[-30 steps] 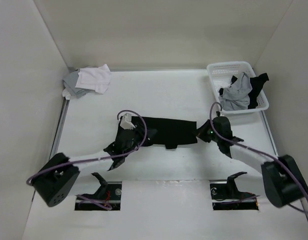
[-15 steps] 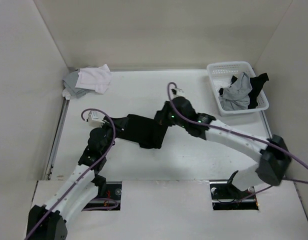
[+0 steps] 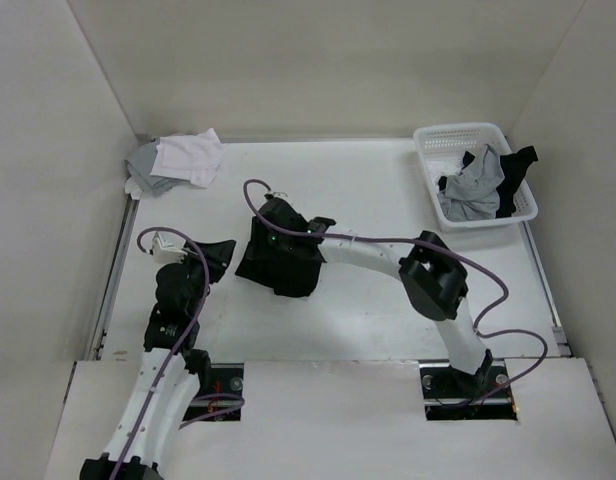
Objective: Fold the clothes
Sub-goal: Fold the tank top
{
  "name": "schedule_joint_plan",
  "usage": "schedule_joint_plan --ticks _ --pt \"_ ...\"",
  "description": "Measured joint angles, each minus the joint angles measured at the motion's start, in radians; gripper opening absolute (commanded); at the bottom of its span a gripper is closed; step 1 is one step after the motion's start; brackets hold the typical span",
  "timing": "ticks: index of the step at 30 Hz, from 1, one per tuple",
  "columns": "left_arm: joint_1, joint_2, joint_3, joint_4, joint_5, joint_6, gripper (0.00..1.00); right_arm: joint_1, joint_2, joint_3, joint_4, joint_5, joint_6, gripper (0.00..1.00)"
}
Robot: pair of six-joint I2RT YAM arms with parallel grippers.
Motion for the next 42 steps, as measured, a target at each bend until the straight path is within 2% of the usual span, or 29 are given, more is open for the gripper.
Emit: schedule_joint_plan --ticks 2,3,6,7,10,14,16,19,21,25,32,35,39,42 --pt "-0.018 0.014 0.000 -0.006 0.004 0.003 0.31 0.000 -0.043 -0.057 0.034 -0.014 0.000 0.54" --pt "-0.033 0.026 0.000 -0.005 0.000 0.004 0.31 -0.001 -0.087 -0.116 0.059 -0.015 0.000 0.48" --pt "-0.116 0.094 0.000 0.010 -0.030 0.012 0.32 -0.016 -0.260 -0.298 0.113 -0.016 -0.001 0.04" --pt "-0.155 0.133 0.000 0.018 -0.050 0.018 0.34 -0.027 -0.317 -0.348 0.132 -0.016 -0.002 0.00" --pt "-0.268 0.255 -0.001 0.026 -0.108 0.026 0.47 -0.064 -0.444 -0.470 0.209 -0.006 -0.014 0.00" --pt "-0.357 0.315 -0.029 0.043 -0.173 0.019 0.46 -0.080 -0.515 -0.612 0.295 0.019 -0.039 0.03" --pt "-0.366 0.328 -0.031 0.073 -0.198 0.017 0.40 -0.073 -0.506 -0.647 0.306 0.019 -0.045 0.03" --pt "-0.366 0.385 -0.026 0.166 -0.228 0.013 0.26 -0.072 -0.454 -0.645 0.331 0.010 -0.055 0.03" --pt "-0.357 0.465 -0.018 0.230 -0.237 0.011 0.22 -0.079 -0.399 -0.620 0.352 -0.001 -0.060 0.03" --pt "-0.325 0.618 -0.032 0.333 -0.237 0.000 0.23 -0.116 -0.287 -0.591 0.409 -0.028 -0.061 0.03" --pt "-0.208 0.742 -0.174 0.600 -0.172 -0.053 0.35 -0.158 -0.184 -0.590 0.456 -0.061 -0.039 0.05" --pt "-0.185 0.743 -0.185 0.649 -0.129 -0.063 0.49 -0.158 -0.184 -0.590 0.476 -0.069 -0.037 0.12" --pt "-0.184 0.608 -0.202 0.592 -0.113 -0.069 0.55 -0.158 -0.209 -0.611 0.483 -0.076 -0.036 0.34" --pt "-0.185 0.434 -0.205 0.482 -0.126 -0.078 0.58 -0.158 -0.257 -0.631 0.481 -0.080 -0.039 0.42"
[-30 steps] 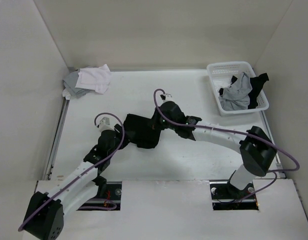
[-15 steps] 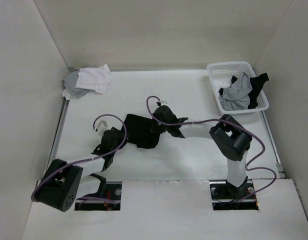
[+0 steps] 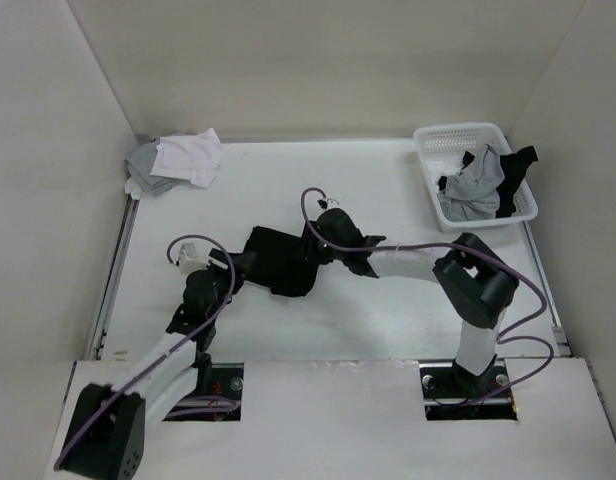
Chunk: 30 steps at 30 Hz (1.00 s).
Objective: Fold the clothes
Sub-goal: Fold the tank top, then neatly place the folded tank top to the corner
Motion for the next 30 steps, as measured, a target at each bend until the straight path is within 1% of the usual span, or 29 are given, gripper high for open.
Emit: schedule_joint_plan --ticks 4,6,7,9,11,13,16,18,20,23,25,26,28,30 --pt "0.000 -0.231 0.001 -0.183 -0.052 -0.009 0.58 0.001 -0.117 -0.045 0.004 -0.001 -0.006 0.44" --pt "-0.002 -0.273 0.017 -0.288 -0.078 -0.010 0.58 0.001 -0.181 -0.072 0.007 -0.001 -0.013 0.44" --pt "-0.005 -0.258 0.037 -0.348 -0.089 -0.010 0.58 0.001 -0.208 -0.083 0.008 -0.001 -0.018 0.44" --pt "-0.014 -0.177 0.089 -0.447 -0.100 -0.011 0.58 0.001 -0.256 -0.109 0.014 0.000 -0.024 0.45" --pt "-0.030 -0.087 0.129 -0.509 -0.102 -0.015 0.59 0.001 -0.298 -0.137 0.015 0.003 -0.029 0.45" --pt "-0.050 -0.014 0.154 -0.546 -0.105 -0.032 0.60 0.001 -0.334 -0.162 0.011 0.007 -0.035 0.45" --pt "-0.071 0.063 0.197 -0.542 -0.107 -0.053 0.58 0.001 -0.385 -0.193 0.003 0.011 -0.043 0.45" --pt "-0.077 0.136 0.223 -0.500 -0.106 -0.072 0.54 0.001 -0.416 -0.206 -0.002 0.014 -0.046 0.45" --pt "-0.078 0.225 0.237 -0.420 -0.102 -0.090 0.46 0.001 -0.441 -0.212 -0.003 0.016 -0.047 0.45" --pt "-0.076 0.365 0.247 -0.245 -0.085 -0.119 0.41 0.001 -0.477 -0.220 -0.004 0.021 -0.049 0.45" --pt "-0.069 0.461 0.253 -0.101 -0.066 -0.134 0.38 0.005 -0.507 -0.229 -0.004 0.024 -0.050 0.45" --pt "-0.065 0.512 0.256 -0.024 -0.057 -0.140 0.34 0.008 -0.523 -0.235 -0.004 0.026 -0.050 0.45" --pt "-0.056 0.615 0.270 0.105 -0.042 -0.142 0.15 0.019 -0.558 -0.251 -0.004 0.031 -0.050 0.45" --pt "-0.043 0.726 0.298 0.215 -0.021 -0.148 0.06 0.034 -0.596 -0.273 -0.004 0.040 -0.049 0.45"
